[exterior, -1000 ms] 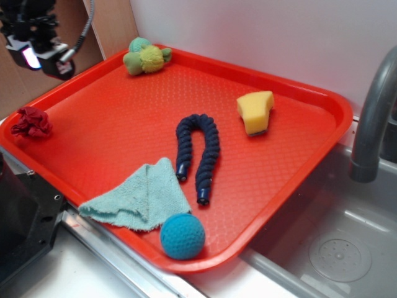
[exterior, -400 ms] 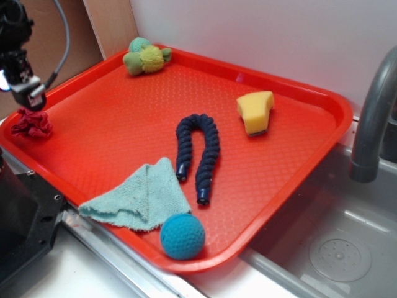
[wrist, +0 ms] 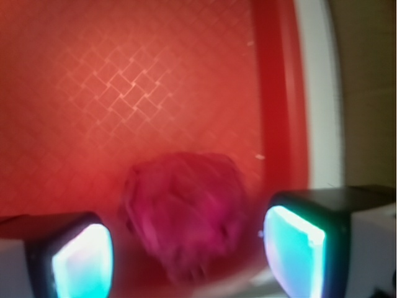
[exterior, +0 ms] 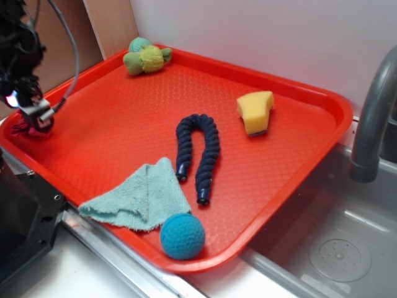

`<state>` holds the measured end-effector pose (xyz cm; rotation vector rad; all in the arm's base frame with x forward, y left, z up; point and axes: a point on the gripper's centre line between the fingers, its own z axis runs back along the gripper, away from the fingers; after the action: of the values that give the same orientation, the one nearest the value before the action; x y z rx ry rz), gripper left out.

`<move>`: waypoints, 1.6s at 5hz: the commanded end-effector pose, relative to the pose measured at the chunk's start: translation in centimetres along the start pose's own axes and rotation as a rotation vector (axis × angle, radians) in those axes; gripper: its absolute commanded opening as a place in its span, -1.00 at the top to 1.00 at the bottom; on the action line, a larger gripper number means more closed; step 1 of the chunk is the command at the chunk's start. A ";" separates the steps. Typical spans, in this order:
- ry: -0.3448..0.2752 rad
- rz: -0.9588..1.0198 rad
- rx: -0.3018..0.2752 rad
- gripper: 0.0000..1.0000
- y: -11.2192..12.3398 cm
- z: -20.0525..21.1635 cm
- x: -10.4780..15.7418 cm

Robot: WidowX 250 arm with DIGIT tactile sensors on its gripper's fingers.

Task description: Grab the red paper.

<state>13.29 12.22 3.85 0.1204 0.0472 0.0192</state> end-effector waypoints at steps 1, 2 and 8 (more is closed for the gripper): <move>0.064 -0.012 -0.011 0.05 0.0 -3.2 -0.4; 0.061 0.002 0.004 1.00 0.1 -2.9 -2.1; -0.235 -0.018 -0.075 1.00 -8.7 16.7 7.2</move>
<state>21.95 0.43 17.52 0.0457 -0.1384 -0.0209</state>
